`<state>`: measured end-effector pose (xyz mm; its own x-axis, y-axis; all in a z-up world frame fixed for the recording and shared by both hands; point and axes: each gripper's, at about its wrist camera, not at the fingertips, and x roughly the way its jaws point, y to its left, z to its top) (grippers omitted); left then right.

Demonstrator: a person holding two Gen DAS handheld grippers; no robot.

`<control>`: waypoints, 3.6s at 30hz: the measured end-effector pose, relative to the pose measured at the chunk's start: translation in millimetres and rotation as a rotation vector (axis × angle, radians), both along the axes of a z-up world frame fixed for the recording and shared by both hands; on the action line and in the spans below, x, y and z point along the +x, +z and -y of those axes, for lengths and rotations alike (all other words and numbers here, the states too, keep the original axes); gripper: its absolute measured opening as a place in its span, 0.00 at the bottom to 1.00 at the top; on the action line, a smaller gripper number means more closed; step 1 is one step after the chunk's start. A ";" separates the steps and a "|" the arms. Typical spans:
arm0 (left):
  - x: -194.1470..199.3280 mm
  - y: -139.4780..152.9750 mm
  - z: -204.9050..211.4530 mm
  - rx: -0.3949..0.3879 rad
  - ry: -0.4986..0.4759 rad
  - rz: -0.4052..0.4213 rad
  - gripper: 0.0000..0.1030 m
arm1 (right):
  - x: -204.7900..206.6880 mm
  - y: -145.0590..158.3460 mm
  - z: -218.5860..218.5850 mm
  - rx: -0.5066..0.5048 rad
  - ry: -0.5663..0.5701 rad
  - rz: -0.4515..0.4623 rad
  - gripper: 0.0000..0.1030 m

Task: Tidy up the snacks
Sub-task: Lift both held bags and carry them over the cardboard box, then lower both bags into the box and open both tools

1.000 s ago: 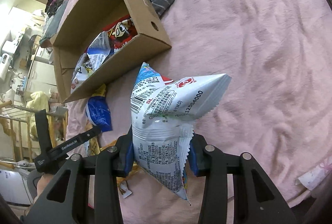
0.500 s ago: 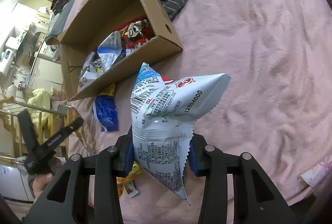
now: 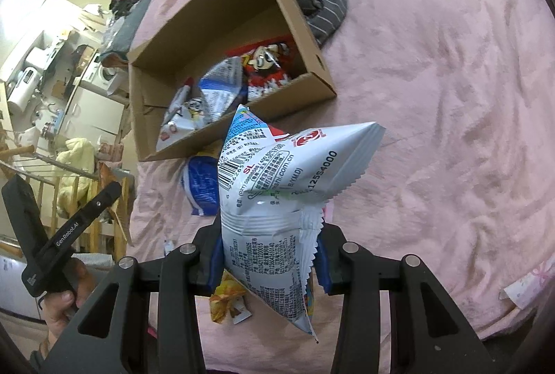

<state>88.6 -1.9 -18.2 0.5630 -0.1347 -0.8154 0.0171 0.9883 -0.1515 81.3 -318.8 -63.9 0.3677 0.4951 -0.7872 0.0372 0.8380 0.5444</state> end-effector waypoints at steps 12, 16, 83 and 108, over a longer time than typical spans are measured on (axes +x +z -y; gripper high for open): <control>2.5 25.2 0.0 0.016 -0.008 0.044 0.27 | -1.8 25.8 2.3 0.070 0.004 0.117 0.42; 6.9 36.3 1.4 0.017 -0.015 0.067 0.27 | -2.7 36.3 2.4 0.091 0.003 0.169 0.42; 144.3 -3.8 41.1 0.078 -0.090 0.092 0.28 | 151.9 5.8 -47.2 0.018 0.005 0.185 0.46; 137.7 3.7 38.6 0.094 -0.049 0.123 0.72 | 145.2 29.9 -55.1 -0.167 -0.007 0.299 0.76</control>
